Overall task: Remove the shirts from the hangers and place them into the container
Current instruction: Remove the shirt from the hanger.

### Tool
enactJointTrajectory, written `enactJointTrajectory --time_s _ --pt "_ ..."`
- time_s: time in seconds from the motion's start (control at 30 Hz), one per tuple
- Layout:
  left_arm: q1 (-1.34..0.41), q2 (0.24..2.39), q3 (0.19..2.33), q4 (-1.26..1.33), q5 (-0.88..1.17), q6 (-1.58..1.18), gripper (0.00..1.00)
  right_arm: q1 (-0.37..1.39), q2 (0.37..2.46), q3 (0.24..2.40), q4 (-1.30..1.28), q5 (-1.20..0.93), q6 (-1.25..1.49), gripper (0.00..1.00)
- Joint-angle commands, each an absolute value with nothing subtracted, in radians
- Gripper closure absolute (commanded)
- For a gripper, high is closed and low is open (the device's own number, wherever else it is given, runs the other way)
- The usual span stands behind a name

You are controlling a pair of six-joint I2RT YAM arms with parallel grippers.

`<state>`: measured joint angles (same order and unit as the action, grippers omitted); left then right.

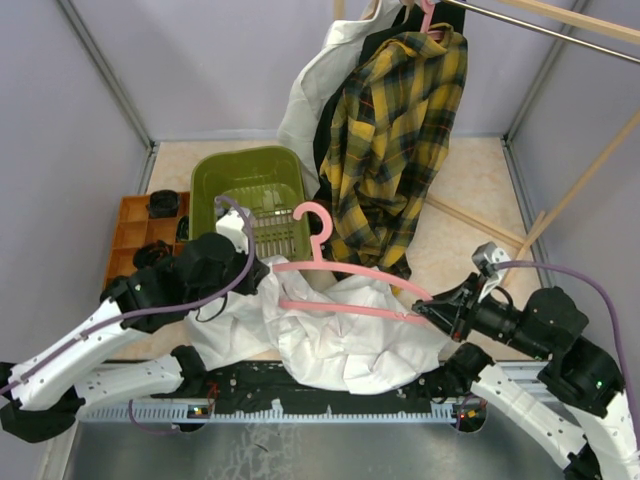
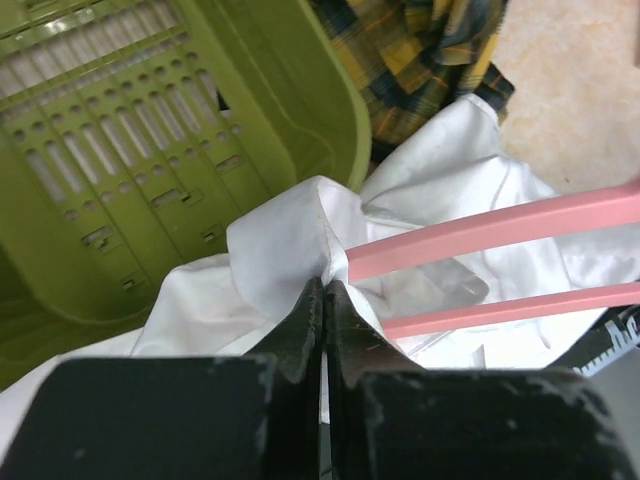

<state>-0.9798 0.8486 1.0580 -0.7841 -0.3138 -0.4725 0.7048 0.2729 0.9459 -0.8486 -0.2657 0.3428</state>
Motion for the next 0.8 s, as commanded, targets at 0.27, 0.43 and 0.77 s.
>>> enactJointTrajectory --time_s 0.27,0.43,0.77 --pt "-0.977 0.752 1.090 -0.948 -0.567 -0.651 1.00 0.703 0.282 1.292 -1.159 -0.080 0.304 1.00" --pt "-0.977 0.752 1.088 -0.945 -0.563 -0.657 1.00 0.704 0.270 1.449 -1.222 0.048 0.280 1.00" --pt "-0.977 0.778 1.057 -0.847 -0.469 -0.603 1.00 0.736 0.268 1.585 -1.297 0.227 0.245 1.00"
